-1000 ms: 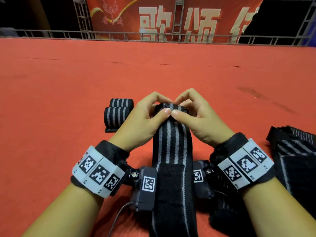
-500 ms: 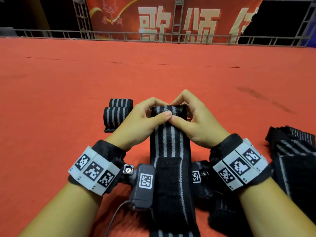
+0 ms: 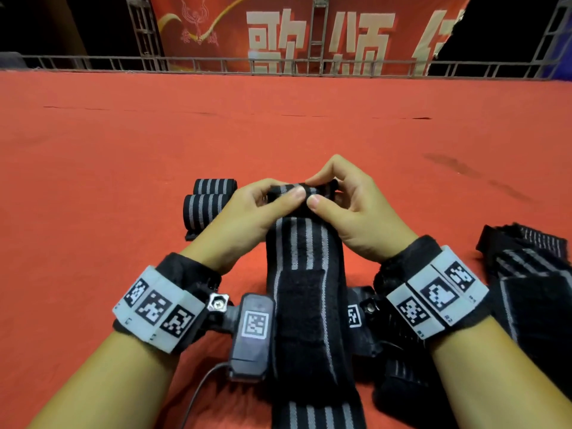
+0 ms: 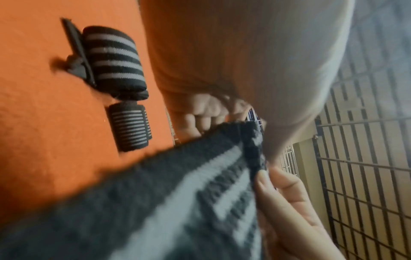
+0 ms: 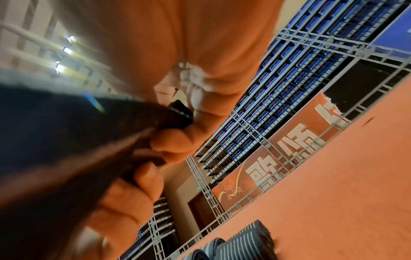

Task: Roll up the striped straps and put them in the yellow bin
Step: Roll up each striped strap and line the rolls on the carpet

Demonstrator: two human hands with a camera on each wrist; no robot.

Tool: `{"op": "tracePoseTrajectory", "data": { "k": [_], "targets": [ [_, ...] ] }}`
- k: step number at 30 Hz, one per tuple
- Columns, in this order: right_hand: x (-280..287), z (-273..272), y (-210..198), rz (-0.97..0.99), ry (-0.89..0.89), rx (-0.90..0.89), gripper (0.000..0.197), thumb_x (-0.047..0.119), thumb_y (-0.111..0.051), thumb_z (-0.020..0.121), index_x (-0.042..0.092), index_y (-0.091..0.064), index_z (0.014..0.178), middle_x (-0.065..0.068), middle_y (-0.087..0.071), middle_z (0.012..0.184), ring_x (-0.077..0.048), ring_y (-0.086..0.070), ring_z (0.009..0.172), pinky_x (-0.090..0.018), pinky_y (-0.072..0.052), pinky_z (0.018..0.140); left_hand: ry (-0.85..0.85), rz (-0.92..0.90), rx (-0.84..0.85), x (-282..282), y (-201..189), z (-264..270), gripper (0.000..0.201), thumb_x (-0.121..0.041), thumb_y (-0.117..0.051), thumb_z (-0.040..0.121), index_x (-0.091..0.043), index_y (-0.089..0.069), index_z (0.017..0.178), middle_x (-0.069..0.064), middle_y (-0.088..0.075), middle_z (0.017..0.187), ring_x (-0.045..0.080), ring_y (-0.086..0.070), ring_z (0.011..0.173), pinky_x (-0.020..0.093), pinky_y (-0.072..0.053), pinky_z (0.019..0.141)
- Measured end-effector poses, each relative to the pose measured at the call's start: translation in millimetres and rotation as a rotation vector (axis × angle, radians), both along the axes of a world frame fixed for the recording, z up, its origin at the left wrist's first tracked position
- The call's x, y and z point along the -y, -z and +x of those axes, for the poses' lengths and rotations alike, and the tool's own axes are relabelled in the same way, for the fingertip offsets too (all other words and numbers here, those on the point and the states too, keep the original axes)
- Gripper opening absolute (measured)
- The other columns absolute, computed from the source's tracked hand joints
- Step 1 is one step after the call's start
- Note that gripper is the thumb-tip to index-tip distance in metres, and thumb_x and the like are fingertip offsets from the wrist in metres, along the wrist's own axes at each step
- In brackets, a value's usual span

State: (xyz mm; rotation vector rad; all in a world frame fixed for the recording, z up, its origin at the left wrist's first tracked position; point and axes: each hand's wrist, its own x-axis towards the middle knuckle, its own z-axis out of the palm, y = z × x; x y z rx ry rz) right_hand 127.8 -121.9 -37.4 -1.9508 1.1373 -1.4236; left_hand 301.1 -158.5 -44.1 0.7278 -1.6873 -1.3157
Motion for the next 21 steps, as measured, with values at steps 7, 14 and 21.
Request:
{"op": "tracePoseTrajectory", "data": {
  "k": [7, 14, 21],
  "targets": [
    [3.1, -3.4, 3.5, 0.238, -0.002, 0.146, 0.017, 0.030, -0.060, 0.093, 0.021, -0.054, 0.106, 0.002, -0.062, 0.083, -0.011, -0.062, 0.072, -0.031, -0.050, 0.057, -0.105, -0.400, 0.185, 4.1, -2.2, 5.6, 0.017, -0.027, -0.068, 0.089, -0.021, -0.061, 0.103, -0.002, -0.068, 0.094, 0.018, -0.066, 0.092, 0.044, -0.054, 0.085],
    [3.0, -1.5, 2.7, 0.086, -0.067, 0.181, 0.011, 0.015, -0.061, 0.086, 0.011, -0.053, 0.092, -0.013, -0.061, 0.084, -0.020, -0.059, 0.077, -0.040, -0.052, 0.068, -0.093, -0.214, 0.071, -0.8, -3.9, 2.8, 0.025, -0.033, -0.066, 0.090, -0.013, -0.065, 0.105, 0.001, -0.072, 0.096, 0.010, -0.069, 0.091, 0.025, -0.053, 0.080],
    [0.8, 0.2, 1.1, 0.143, -0.098, 0.198, 0.014, 0.008, -0.061, 0.090, 0.011, -0.049, 0.097, 0.000, -0.063, 0.076, -0.011, -0.061, 0.072, -0.026, -0.051, 0.062, -0.087, -0.223, 0.053, -1.5, -5.6, -0.1, 0.020, -0.025, -0.059, 0.097, -0.013, -0.059, 0.112, -0.007, -0.067, 0.093, 0.003, -0.065, 0.086, 0.022, -0.053, 0.076]
  ]
}}
